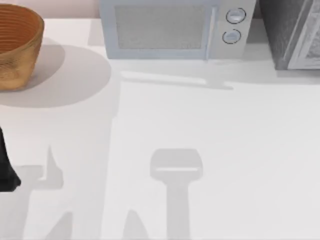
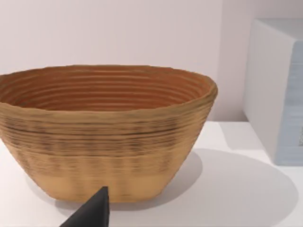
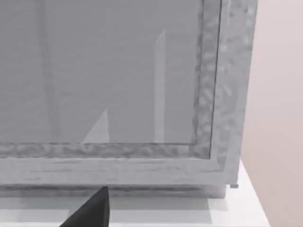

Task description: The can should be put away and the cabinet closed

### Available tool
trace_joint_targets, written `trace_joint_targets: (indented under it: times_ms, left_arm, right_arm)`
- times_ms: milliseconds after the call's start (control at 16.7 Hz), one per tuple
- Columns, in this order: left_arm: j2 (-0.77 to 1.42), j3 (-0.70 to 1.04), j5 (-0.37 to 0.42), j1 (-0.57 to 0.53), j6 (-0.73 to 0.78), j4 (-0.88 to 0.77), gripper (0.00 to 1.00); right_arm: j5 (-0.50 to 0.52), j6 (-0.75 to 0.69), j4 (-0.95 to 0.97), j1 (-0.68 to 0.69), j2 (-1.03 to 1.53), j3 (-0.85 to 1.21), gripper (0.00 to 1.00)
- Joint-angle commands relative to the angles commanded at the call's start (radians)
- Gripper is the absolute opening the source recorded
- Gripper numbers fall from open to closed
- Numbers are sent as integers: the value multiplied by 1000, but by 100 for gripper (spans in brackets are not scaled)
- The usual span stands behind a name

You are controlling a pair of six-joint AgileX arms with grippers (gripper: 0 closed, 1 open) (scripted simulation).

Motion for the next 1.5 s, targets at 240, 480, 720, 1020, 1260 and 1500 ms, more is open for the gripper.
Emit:
trace_joint_targets:
  times_ms: [240,480,720,1020,1260,1500]
  left_arm:
    - [0,0,0,0,0,0,100]
    - [0,0,0,0,0,0,100]
    - [0,0,0,0,0,0,100]
    - [0,0,0,0,0,0,100]
    - [0,0,0,0,0,0,100]
    - [0,0,0,0,0,0,100]
  right_arm:
    - [2,0,-4,4,-3,-3,100]
    - [-9,0,-111,-1,-11,100,100]
    - [-23,-2,-379,-13,-34,337,100]
    - [-32,-6,-850,-26,-88,731,100]
    - [-31,-5,-1221,-28,-140,1039,100]
    - [-25,-3,-1483,-22,-188,1271,100]
